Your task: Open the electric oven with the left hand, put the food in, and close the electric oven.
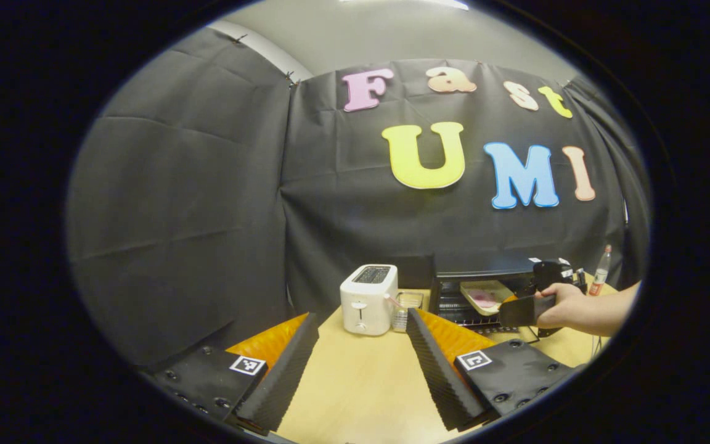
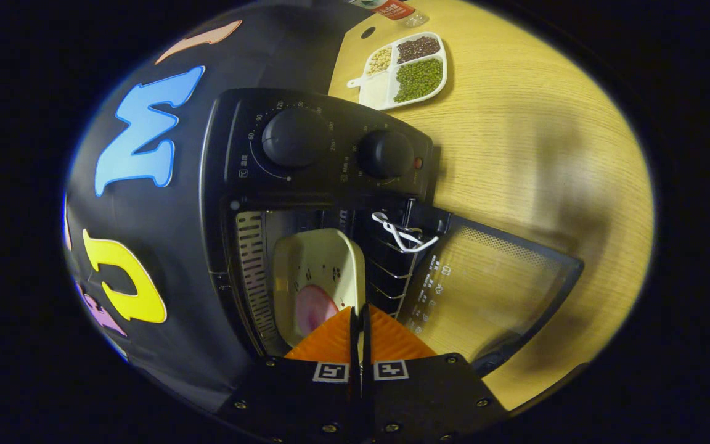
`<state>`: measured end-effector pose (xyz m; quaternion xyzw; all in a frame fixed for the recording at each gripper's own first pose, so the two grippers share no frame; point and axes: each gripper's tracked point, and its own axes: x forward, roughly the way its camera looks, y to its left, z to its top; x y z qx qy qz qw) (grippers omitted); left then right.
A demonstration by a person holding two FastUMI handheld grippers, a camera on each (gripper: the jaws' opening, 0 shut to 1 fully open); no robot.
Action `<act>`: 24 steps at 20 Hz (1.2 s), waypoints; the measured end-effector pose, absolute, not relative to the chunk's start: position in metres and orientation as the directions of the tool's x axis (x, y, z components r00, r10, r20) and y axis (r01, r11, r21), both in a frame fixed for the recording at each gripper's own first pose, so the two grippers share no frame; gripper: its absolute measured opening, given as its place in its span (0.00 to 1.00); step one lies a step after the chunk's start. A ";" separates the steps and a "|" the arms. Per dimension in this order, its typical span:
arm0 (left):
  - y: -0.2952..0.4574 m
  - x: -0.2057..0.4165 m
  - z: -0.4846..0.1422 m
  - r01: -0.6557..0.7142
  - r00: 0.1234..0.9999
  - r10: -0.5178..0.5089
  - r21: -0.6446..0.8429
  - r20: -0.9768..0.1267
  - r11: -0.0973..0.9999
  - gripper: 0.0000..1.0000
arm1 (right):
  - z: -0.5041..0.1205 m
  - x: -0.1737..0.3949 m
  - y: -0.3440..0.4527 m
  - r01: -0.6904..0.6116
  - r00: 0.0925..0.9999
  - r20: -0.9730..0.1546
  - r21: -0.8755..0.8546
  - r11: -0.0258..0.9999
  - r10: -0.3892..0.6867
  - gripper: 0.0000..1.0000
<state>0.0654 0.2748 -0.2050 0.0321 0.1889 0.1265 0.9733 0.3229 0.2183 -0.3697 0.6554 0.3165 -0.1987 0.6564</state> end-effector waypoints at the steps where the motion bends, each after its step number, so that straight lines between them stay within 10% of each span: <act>1: 0.276 0.064 -0.207 -0.237 0.893 0.263 0.116 -0.364 0.965 0.97 | -0.372 0.327 0.218 0.676 0.722 -0.677 0.734 0.060 0.141 0.01; 10: 0.266 0.063 -0.207 -0.235 0.895 0.260 0.112 -0.363 0.966 1.00 | -0.348 0.343 0.230 0.582 0.793 -0.581 0.811 0.057 0.182 0.19; 12: 0.259 0.067 -0.206 -0.222 0.899 0.246 0.109 -0.362 0.969 0.90 | -0.342 0.338 0.232 0.564 0.797 -0.568 0.821 0.087 0.205 0.36; 15: 0.243 0.073 -0.203 -0.194 0.911 0.215 0.095 -0.351 0.976 0.97 | -0.340 0.322 0.232 0.556 0.780 -0.574 0.819 0.144 0.250 0.97; 24: 0.182 0.085 -0.220 -0.053 0.927 0.052 0.007 -0.372 0.999 1.00 | -0.283 0.259 0.204 0.324 0.787 -0.530 0.791 0.519 0.315 0.97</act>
